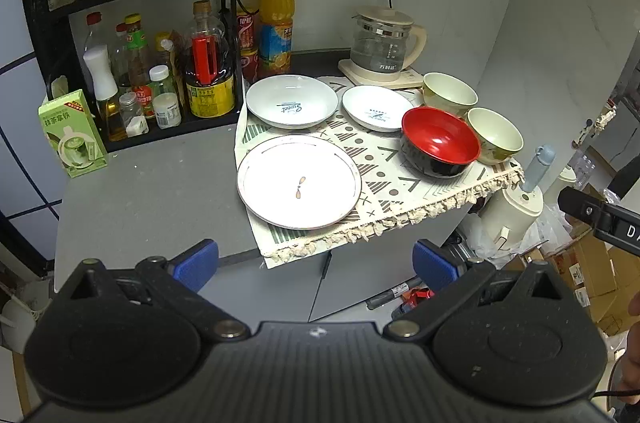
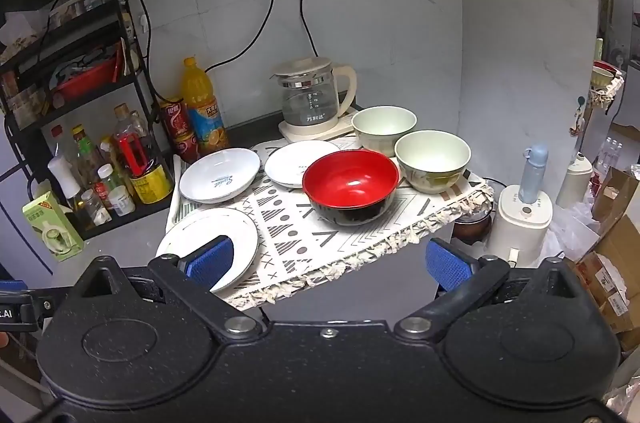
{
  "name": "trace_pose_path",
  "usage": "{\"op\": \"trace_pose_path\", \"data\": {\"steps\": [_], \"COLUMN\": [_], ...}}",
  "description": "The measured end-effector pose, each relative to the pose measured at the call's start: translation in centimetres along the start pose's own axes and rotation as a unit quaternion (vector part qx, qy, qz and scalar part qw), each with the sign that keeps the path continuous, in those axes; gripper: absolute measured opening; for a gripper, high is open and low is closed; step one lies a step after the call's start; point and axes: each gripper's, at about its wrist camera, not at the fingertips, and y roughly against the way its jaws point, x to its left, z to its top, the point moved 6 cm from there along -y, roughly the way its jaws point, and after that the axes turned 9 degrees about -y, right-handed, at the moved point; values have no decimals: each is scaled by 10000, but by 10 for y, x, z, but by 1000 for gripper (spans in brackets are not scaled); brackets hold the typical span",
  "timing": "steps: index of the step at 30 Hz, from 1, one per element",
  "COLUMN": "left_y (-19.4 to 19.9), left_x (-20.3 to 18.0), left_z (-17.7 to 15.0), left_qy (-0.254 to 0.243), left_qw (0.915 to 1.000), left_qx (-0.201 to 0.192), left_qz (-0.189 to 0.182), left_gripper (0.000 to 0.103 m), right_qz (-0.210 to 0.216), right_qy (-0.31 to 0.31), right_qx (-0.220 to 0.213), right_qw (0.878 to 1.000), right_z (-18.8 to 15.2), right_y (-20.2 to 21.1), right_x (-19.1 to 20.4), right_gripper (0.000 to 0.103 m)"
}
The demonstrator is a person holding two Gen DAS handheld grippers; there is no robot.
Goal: Organize plates and bowls
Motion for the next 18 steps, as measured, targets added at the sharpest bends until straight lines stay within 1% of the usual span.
{"op": "trace_pose_path", "data": {"steps": [14, 18], "left_y": [9, 9], "left_x": [-2, -3], "left_z": [0, 0], "left_qy": [38, -17], "left_qw": [10000, 10000], "left_qx": [-67, -59], "left_qz": [-30, -30], "left_gripper": [102, 102], "right_qz": [-41, -55], "right_qy": [60, 53], "right_qx": [-96, -87], "right_qw": [9999, 9999], "right_z": [-3, -4], "right_y": [10, 10], "right_x": [-2, -1], "right_gripper": [103, 103]}}
